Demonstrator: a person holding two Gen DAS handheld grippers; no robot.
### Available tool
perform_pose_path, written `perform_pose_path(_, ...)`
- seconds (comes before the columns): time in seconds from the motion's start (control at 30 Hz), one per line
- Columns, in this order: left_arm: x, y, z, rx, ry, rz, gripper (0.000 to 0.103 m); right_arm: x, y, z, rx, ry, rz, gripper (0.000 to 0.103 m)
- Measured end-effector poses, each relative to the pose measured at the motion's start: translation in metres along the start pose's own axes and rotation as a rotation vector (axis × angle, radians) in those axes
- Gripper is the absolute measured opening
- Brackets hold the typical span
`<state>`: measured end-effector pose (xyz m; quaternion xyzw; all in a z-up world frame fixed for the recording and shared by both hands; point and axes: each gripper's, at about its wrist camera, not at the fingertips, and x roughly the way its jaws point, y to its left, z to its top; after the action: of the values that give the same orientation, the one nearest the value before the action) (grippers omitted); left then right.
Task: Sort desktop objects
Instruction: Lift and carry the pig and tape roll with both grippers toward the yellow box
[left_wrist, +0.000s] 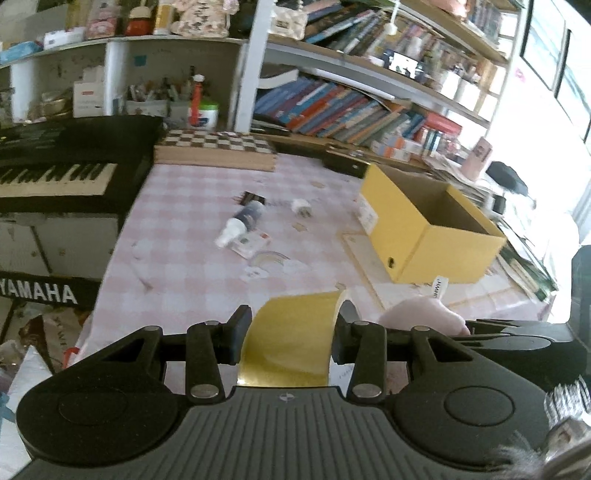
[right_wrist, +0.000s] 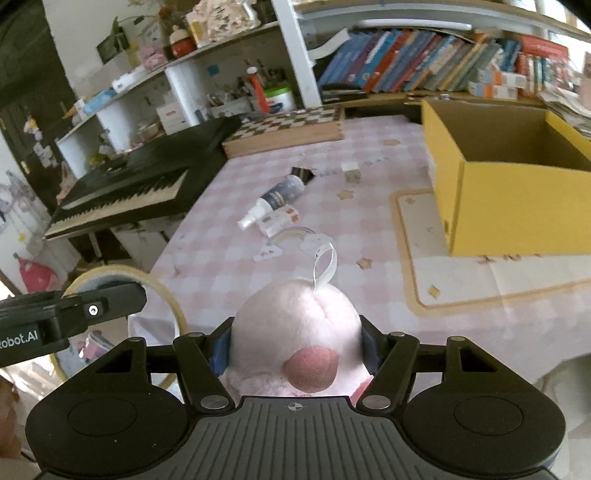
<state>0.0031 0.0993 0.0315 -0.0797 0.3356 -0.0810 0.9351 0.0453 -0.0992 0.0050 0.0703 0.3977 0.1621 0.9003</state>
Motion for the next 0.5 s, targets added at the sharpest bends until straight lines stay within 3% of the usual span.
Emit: perform_pose_path(0.5, 0.009, -0.044, -0.021, 0.095, 0.076, -0.182, 0.039, -0.05, -0.034, -0.043, 0.139, -0.024, -0.163, 0.067)
